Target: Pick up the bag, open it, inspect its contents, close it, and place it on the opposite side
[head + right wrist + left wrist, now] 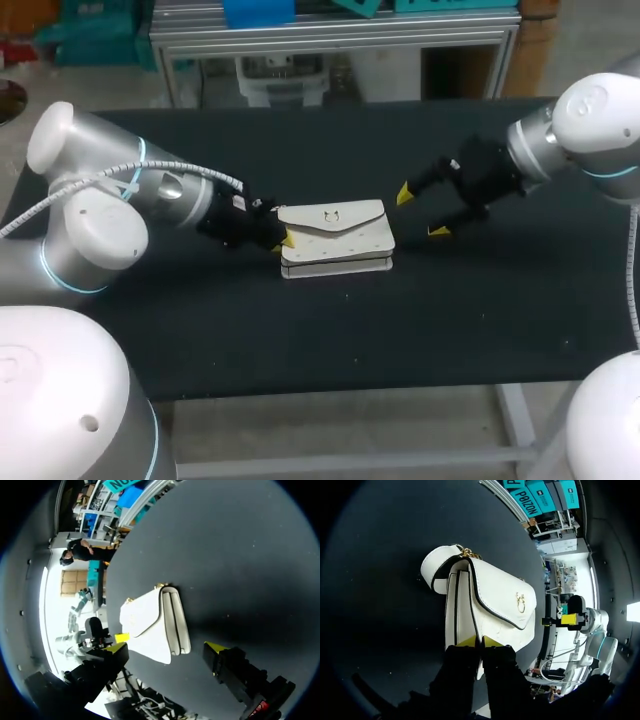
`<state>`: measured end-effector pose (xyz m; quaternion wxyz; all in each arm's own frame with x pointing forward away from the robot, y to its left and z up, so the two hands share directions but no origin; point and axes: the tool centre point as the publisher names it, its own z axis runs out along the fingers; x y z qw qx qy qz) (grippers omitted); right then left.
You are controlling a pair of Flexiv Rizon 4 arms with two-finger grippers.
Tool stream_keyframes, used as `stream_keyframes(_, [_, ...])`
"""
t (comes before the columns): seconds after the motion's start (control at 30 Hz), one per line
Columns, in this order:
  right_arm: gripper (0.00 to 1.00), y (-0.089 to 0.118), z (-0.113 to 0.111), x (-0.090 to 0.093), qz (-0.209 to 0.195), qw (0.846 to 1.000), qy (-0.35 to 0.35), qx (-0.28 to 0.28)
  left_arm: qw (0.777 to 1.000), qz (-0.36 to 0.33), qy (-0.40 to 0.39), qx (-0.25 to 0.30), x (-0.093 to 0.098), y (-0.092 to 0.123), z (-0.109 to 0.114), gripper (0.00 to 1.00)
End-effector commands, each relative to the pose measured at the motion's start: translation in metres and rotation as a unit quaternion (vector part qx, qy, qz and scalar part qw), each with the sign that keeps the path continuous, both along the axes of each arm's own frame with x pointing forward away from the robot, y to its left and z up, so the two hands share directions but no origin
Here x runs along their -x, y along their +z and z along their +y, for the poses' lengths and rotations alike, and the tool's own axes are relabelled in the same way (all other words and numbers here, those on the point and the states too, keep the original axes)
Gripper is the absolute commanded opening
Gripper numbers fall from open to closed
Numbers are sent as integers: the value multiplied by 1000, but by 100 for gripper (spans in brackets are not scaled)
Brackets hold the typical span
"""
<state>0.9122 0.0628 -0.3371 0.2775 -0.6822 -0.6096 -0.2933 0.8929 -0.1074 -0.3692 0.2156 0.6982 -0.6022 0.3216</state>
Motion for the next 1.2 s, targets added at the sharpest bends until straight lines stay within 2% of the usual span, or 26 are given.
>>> stream_keyframes(0.03, [100,3,5,-1,-2,1000,1,-1,1000,2,-3,19,0,3,3,55])
stream_keyframes(0.07, [100,4,7,-2,-4,1000,3,-3,1000,2,-3,26,-1,4,3,86])
stream_keyframes(0.1, [100,4,10,-3,-5,1000,5,-5,1000,1,-1,31,-1,5,3,93])
stream_keyframes(0.17, [100,4,15,-4,-5,1000,10,-9,999,3,2,42,-3,6,4,88])
stream_keyframes(0.23, [100,4,18,-5,-5,1000,14,-13,999,4,1,47,-5,7,4,74])
stream_keyframes(0.3, [100,3,20,-5,-4,1000,16,-15,999,4,1,47,-5,8,4,69])
stream_keyframes(0.33, [100,3,20,-6,-4,1000,16,-15,999,4,2,48,-6,8,5,63])
stream_keyframes(0.37, [100,3,20,-6,-4,1000,16,-15,999,4,1,49,-6,9,5,50])
stream_keyframes(0.43, [100,3,20,-6,-4,1000,17,-16,999,3,-1,51,-6,9,4,43])
stream_keyframes(0.5, [100,3,20,-7,-4,1000,17,-16,999,3,-3,51,-7,9,2,25])
stream_keyframes(0.53, [100,3,20,-7,-4,1000,18,-15,999,3,-4,50,-8,8,0,7])
stream_keyframes(0.57, [100,3,20,-7,-4,1000,18,-15,999,5,-5,46,-9,7,-2,0])
stream_keyframes(0.73, [100,3,13,-5,-5,1000,18,-7,1000,17,-14,22,-13,-1,-4,1])
stream_keyframes(0.77, [100,3,11,-4,-4,1000,15,-6,1000,19,-14,20,-14,-2,-4,16])
stream_keyframes(0.8, [100,2,9,-4,-3,1000,13,-5,999,22,-13,20,-14,-4,-3,20])
stream_keyframes(0.83, [100,2,7,-4,-3,1000,12,-4,999,25,-10,21,-15,-5,-3,17])
stream_keyframes(0.9, [100,2,5,-3,-3,1000,10,-2,999,30,-7,20,-16,-7,-1,0])
stream_keyframes(1.03, [100,2,-1,-3,-4,1000,14,8,999,36,-1,10,-20,-9,4,0])
stream_keyframes(1.2, [100,5,-14,-5,-14,999,21,28,1000,28,7,-4,-21,-1,17,0])
